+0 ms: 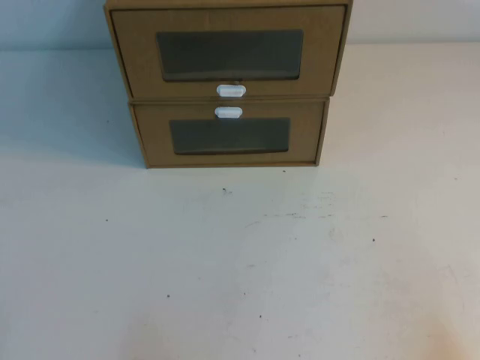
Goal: Open the shoe box
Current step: 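Pull the top drawer of the cardboard box fully open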
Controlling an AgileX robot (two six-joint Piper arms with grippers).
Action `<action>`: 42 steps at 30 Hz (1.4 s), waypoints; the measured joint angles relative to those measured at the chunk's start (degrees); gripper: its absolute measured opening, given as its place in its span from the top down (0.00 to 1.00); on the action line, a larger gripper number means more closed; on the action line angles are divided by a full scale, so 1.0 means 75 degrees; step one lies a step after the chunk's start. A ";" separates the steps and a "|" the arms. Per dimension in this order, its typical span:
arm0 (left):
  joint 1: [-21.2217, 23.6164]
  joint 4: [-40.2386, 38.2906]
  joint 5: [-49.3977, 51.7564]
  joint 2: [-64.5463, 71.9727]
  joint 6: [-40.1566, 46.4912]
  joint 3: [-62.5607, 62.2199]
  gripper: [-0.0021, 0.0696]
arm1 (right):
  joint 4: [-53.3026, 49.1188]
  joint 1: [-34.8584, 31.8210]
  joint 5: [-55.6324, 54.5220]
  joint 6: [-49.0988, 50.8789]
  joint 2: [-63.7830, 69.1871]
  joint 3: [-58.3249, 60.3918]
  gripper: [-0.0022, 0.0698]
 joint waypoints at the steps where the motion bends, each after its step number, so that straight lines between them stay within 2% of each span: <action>1: 0.0000 0.0000 0.0000 0.0000 0.0000 0.0000 0.98 | 0.0000 0.0000 0.0000 0.0000 0.0000 0.0000 0.99; 26: 0.0000 -0.0100 -0.0064 0.0000 0.0000 0.0000 0.98 | 0.0000 0.0000 0.0000 0.0000 0.0000 0.0000 0.99; 29: 0.0000 -0.0826 -0.0302 0.0000 -0.0042 0.0000 0.98 | 0.0000 0.0000 0.0000 0.0000 0.0000 0.0000 0.99; 35: 0.0000 -0.3134 -0.1109 0.0000 -0.0214 0.0000 0.98 | 0.0000 0.0000 0.0000 0.0000 0.0000 0.0000 0.99; 42: 0.0000 -0.4419 -0.1738 0.0000 -0.0332 0.0000 0.98 | 0.0000 0.0000 0.0000 0.0000 0.0000 0.0000 0.99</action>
